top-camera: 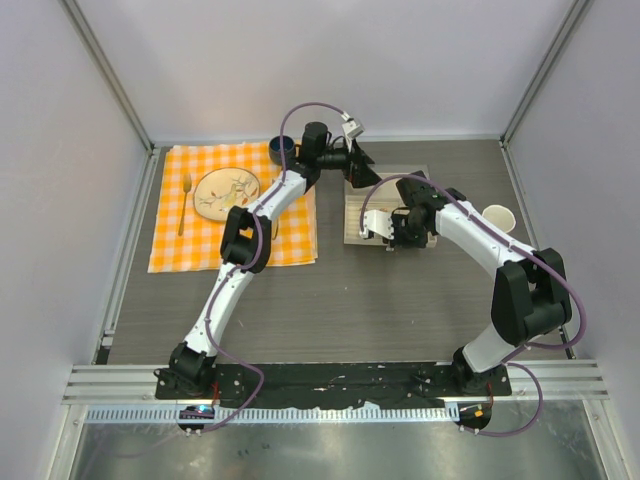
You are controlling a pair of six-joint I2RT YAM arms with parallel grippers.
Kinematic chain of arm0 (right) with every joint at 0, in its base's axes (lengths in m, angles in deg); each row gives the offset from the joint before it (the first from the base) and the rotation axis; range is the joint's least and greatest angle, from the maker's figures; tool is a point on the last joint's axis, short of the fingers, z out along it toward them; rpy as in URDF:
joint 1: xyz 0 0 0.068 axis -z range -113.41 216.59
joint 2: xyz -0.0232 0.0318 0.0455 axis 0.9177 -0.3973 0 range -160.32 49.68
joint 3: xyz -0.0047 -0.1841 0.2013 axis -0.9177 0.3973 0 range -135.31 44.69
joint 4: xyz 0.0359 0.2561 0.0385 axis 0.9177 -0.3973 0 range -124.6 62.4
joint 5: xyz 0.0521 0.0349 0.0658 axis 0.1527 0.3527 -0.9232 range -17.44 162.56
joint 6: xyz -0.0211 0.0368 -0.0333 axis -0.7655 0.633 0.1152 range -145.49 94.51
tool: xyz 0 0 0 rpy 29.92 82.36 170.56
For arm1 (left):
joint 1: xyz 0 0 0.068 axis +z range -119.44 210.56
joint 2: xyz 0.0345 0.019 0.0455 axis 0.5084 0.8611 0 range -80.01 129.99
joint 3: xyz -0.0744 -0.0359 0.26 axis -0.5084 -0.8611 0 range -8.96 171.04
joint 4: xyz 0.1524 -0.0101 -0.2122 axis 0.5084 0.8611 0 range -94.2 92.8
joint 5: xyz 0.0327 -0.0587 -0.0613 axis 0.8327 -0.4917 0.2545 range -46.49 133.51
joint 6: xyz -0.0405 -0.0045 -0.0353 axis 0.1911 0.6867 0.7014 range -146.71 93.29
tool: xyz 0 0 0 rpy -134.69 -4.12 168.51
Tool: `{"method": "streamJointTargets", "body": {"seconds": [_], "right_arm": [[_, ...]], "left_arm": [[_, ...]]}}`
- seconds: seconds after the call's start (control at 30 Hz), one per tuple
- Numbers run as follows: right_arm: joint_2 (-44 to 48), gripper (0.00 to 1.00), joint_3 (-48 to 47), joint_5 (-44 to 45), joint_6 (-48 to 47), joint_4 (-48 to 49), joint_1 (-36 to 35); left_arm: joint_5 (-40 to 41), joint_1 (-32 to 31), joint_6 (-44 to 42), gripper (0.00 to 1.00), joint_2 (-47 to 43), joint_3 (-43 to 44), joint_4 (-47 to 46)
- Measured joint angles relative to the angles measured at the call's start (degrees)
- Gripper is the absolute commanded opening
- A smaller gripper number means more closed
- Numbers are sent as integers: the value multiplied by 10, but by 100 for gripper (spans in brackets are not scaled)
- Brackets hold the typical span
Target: Organize the mixed jewelry
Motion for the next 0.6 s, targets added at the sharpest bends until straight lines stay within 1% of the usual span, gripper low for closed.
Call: {"method": "streamJointTargets", "body": {"seconds": [0.6], "right_arm": [[-9, 1, -12, 16, -6, -11, -3]], "left_arm": [[0, -1, 1, 100, 0, 0, 0]]}}
